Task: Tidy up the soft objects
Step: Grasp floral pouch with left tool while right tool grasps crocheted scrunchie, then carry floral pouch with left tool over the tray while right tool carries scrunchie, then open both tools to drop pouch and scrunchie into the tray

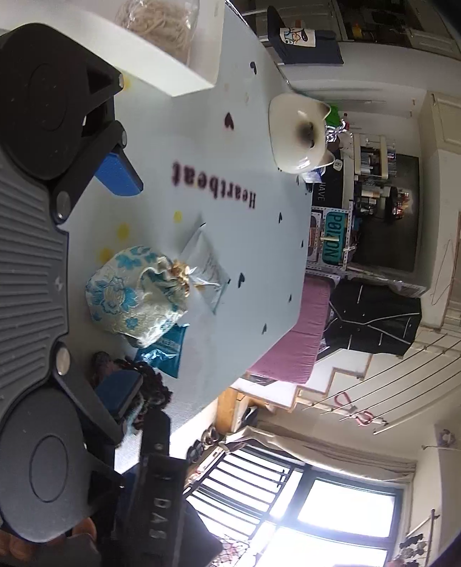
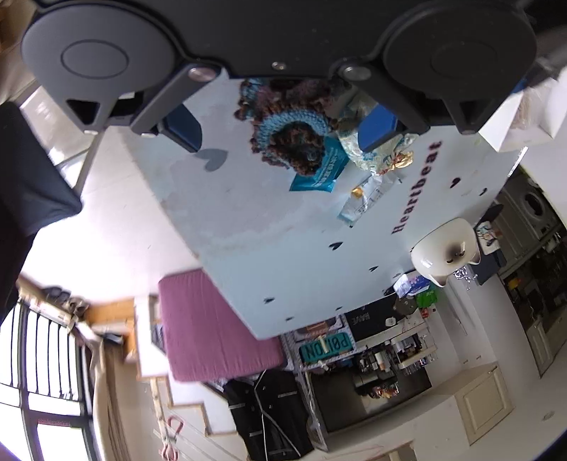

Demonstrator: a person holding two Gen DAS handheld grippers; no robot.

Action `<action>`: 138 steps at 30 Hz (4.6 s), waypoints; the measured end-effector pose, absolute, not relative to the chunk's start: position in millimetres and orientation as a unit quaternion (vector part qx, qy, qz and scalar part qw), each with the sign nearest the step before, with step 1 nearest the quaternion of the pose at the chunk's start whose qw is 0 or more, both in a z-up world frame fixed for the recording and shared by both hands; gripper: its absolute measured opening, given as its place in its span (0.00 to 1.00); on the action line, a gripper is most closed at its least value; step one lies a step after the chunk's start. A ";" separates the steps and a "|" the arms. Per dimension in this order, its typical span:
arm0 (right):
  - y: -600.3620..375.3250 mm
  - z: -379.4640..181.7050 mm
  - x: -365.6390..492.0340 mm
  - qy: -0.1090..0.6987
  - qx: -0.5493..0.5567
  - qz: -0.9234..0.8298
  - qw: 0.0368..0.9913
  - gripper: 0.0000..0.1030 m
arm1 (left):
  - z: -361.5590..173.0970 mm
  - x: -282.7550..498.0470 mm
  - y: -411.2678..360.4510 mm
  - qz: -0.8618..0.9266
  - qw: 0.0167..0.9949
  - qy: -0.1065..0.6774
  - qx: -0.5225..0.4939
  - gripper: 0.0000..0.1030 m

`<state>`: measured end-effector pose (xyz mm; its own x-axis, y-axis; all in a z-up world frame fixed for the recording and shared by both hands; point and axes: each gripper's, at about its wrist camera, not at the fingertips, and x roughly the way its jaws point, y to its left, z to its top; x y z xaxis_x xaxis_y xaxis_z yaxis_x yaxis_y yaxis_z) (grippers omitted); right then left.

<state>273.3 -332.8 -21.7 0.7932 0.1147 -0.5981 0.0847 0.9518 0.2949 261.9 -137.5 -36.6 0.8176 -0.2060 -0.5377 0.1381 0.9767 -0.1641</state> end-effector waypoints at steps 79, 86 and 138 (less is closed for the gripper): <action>-223.2 3.2 200.2 0.258 0.118 0.108 0.953 0.42 | 11.8 180.5 -2.9 -0.093 0.949 0.266 -0.144 0.46; -184.1 16.1 198.9 0.261 0.095 0.134 0.951 0.42 | 41.8 180.1 65.7 -0.057 0.958 0.256 -0.119 0.46; 41.8 -14.8 274.8 0.411 0.020 0.310 0.857 0.72 | -31.9 301.5 211.7 0.034 0.915 0.396 -0.065 0.55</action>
<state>274.8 41.8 -14.8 0.4709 0.5475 -0.6917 -0.5145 0.8074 0.2889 301.5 211.7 -31.9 0.6838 0.0116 -0.7295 -0.1139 0.9893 -0.0911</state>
